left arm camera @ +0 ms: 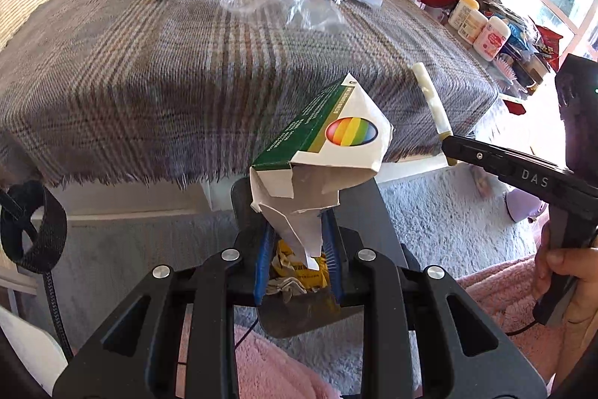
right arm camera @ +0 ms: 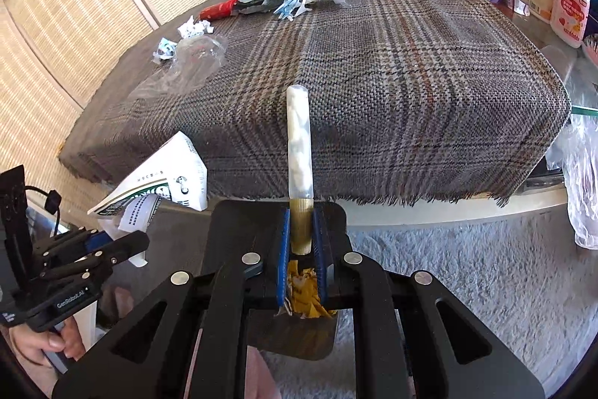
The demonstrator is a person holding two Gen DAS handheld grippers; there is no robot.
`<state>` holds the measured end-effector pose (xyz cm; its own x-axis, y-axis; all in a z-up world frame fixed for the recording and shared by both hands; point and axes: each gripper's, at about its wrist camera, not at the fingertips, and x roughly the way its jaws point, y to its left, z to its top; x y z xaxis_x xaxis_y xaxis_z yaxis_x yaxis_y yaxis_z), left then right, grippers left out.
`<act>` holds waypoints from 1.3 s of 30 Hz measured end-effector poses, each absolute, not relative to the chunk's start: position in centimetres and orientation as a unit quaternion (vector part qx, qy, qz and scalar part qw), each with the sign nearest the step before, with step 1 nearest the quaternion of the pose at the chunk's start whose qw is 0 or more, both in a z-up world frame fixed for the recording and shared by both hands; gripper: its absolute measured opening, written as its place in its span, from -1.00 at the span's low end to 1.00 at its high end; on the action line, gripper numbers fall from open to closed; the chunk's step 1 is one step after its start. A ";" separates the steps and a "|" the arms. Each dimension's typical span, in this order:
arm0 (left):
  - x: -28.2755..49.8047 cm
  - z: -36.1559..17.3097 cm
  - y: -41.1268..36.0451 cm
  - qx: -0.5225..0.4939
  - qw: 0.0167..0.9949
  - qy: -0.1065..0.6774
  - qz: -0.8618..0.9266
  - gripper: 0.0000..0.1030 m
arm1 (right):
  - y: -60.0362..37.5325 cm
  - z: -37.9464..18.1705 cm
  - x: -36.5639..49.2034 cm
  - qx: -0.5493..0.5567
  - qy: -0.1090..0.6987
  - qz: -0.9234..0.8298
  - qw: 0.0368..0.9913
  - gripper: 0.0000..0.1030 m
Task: Collect trash
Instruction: 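Carry the box with the left tool while the right tool carries the tube over the bin, then open the left tool to drop the box while the right tool drops the tube into the bin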
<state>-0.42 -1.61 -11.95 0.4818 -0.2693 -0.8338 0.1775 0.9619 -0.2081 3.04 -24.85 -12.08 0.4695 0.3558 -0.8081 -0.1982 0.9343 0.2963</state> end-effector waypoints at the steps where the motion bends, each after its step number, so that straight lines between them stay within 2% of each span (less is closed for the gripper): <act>1: -0.7 -12.3 -1.7 -0.047 0.858 0.495 -0.130 -0.54 | -24.7 -12.3 2.7 0.081 0.491 0.164 0.852 -0.74; 20: -2.2 -20.8 -4.2 -0.032 0.804 0.582 -0.119 -0.54 | -22.8 -18.2 0.8 0.065 0.547 0.165 0.818 -0.74; 33: -1.7 -21.7 -4.5 -0.039 0.797 0.591 -0.116 -0.49 | -22.6 -19.1 0.9 0.071 0.552 0.165 0.814 -0.73; 35: -1.6 -21.6 -4.4 -0.044 0.797 0.591 -0.116 -0.48 | -22.7 -19.0 1.0 0.075 0.552 0.163 0.814 -0.69; 37: -1.6 -21.4 -4.1 -0.043 0.798 0.591 -0.113 -0.29 | -22.9 -19.1 1.2 0.077 0.553 0.161 0.813 -0.64; 38: -1.6 -21.3 -3.9 -0.042 0.799 0.590 -0.110 -0.09 | -22.9 -19.1 1.2 0.079 0.553 0.163 0.813 -0.48; 39: -1.6 -21.2 -3.9 -0.041 0.800 0.589 -0.108 0.08 | -22.9 -19.1 1.2 0.079 0.553 0.162 0.814 -0.08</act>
<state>-1.64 -3.86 -21.22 0.2824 -0.2212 -0.9335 0.1244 0.9733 -0.1930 1.16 -22.89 -19.07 0.3368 0.3510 -0.8737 -0.1760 0.9350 0.3078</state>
